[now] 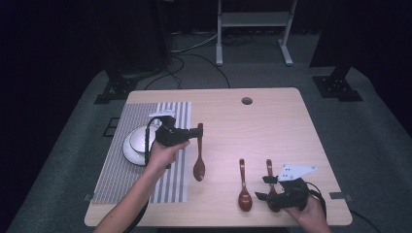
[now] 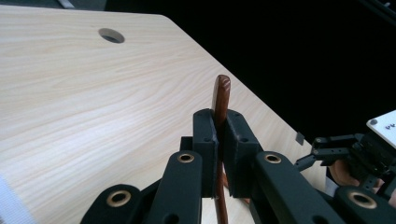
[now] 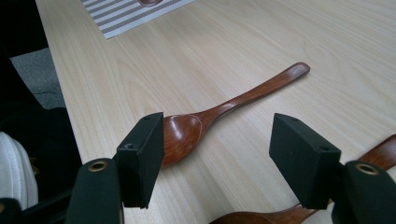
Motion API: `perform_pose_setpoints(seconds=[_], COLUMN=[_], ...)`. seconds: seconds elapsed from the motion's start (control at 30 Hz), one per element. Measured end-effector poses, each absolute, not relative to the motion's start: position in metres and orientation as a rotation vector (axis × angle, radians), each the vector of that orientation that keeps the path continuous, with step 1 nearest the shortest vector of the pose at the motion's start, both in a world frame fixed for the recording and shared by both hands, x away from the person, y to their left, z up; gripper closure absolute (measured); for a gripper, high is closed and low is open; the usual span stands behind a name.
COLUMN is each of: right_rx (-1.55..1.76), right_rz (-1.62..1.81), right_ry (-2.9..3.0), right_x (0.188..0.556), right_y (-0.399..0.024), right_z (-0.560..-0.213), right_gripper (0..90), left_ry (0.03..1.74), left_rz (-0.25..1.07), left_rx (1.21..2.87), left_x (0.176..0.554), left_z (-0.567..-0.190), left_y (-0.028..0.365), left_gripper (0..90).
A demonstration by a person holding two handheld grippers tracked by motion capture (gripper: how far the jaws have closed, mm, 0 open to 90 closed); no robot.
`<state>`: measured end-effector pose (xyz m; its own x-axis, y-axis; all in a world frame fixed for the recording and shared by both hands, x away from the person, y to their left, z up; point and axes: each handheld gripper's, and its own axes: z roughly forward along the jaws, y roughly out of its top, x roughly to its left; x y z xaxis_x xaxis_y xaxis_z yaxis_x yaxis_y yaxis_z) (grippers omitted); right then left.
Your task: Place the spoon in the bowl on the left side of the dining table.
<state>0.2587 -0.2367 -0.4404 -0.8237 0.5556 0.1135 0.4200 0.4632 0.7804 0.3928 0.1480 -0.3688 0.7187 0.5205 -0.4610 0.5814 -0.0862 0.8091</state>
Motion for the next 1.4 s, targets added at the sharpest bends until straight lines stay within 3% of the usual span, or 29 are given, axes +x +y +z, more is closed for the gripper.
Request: perform_pose_setpoints(seconds=[1.4], right_rx=[0.902], right_rz=[1.283], right_ry=[2.524], right_x=[0.260], right_y=[-0.246], right_z=[-0.440], right_gripper=[34.0], left_ry=[1.002], left_rz=[0.127], left_rx=[1.672], left_x=[0.419], left_z=[-0.323], left_y=[0.206], left_gripper=[84.5])
